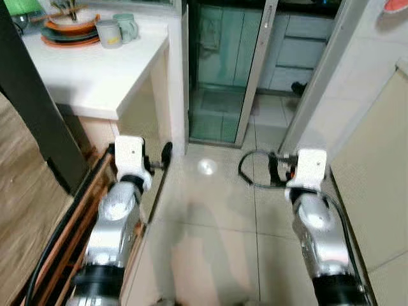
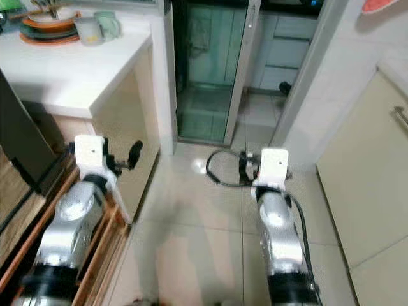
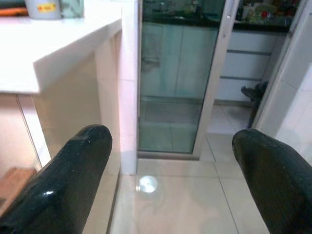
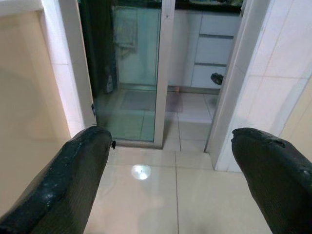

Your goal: Restocking fridge

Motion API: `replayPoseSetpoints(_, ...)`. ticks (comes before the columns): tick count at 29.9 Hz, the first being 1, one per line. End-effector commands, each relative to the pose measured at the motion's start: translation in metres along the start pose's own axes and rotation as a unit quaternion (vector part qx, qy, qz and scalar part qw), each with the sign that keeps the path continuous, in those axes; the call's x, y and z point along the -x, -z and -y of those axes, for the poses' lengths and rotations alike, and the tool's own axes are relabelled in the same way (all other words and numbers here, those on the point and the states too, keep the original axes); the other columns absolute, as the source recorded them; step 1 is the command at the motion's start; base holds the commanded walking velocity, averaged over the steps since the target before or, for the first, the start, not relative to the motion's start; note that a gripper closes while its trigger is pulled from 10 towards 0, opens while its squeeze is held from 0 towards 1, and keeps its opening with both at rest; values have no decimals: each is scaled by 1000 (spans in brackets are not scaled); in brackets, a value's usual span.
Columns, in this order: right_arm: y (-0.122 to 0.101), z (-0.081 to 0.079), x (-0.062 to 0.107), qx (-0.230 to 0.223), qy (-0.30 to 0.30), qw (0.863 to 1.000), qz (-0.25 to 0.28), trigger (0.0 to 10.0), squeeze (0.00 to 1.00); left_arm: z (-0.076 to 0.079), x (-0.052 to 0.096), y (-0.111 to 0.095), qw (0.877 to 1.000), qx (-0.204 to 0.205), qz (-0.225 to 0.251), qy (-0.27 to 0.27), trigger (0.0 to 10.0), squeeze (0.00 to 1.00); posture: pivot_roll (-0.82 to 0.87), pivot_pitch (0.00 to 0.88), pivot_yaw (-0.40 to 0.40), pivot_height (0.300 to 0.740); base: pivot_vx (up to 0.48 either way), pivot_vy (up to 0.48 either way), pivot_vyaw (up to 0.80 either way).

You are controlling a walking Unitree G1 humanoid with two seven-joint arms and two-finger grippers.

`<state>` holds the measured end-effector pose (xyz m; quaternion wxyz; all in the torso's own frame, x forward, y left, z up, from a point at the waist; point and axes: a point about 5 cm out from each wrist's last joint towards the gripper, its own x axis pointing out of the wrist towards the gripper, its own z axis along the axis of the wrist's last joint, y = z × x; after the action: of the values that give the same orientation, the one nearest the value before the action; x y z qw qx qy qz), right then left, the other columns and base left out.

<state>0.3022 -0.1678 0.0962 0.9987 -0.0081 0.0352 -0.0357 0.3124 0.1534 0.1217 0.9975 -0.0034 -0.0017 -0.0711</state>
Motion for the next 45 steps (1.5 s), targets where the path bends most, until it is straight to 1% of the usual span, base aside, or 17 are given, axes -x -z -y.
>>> replayPoseSetpoints(1,5,3,0,-1,7,1000,-9,10000,0,-2,0,5,1000,2,-10,-5,10000,0,-61,0,13,723,-480,0,0)
replayPoseSetpoints(11,8,2,-2,3,5,1000,-12,10000,0,-1,-2,4,1000,3,-6,-4,10000,0,-56,0,9,723,-480,0,0)
replayPoseSetpoints(17,8,2,-3,6,4,1000,-12,10000,0,-1,-4,4,1000,-6,0,-10,10000,0,-55,0,5,723,-469,0,0)
replayPoseSetpoints(19,9,2,-3,6,3,1000,-12,10000,0,-1,-4,3,1000,-13,4,-11,10000,0,-55,0,5,723,0,0,0)
replayPoseSetpoints(23,10,1,-2,5,2,1000,-11,10000,0,-1,-3,2,1000,3,11,-9,10000,0,-55,0,5,723,0,0,0)
replayPoseSetpoints(24,10,1,-2,3,2,1000,-10,10000,0,-2,-3,1,1000,6,15,-7,10000,0,-55,0,5,723,0,337,0)
replayPoseSetpoints(30,10,-2,-1,0,-2,1000,-5,10000,0,-2,-3,-4,999,-16,32,-8,10000,0,-54,0,1,723,0,480,0)
replayPoseSetpoints(36,10,-7,-1,2,-8,1000,-4,10000,0,1,-3,-6,999,-3,41,-14,10000,0,-56,0,0,723,0,480,0)
replayPoseSetpoints(38,10,-7,-2,3,-9,1000,-4,10000,0,2,-2,-10,998,10,53,-16,10000,0,-55,0,-3,723,0,480,0)
replayPoseSetpoints(41,9,-7,-2,4,-10,1000,-3,10000,0,1,-1,-14,997,17,68,-21,10000,0,-56,0,-5,723,0,480,0)
replayPoseSetpoints(45,9,-6,-3,6,-12,1000,-2,10000,0,4,1,-21,996,27,86,-9,10000,0,-55,0,-12,723,0,480,0)
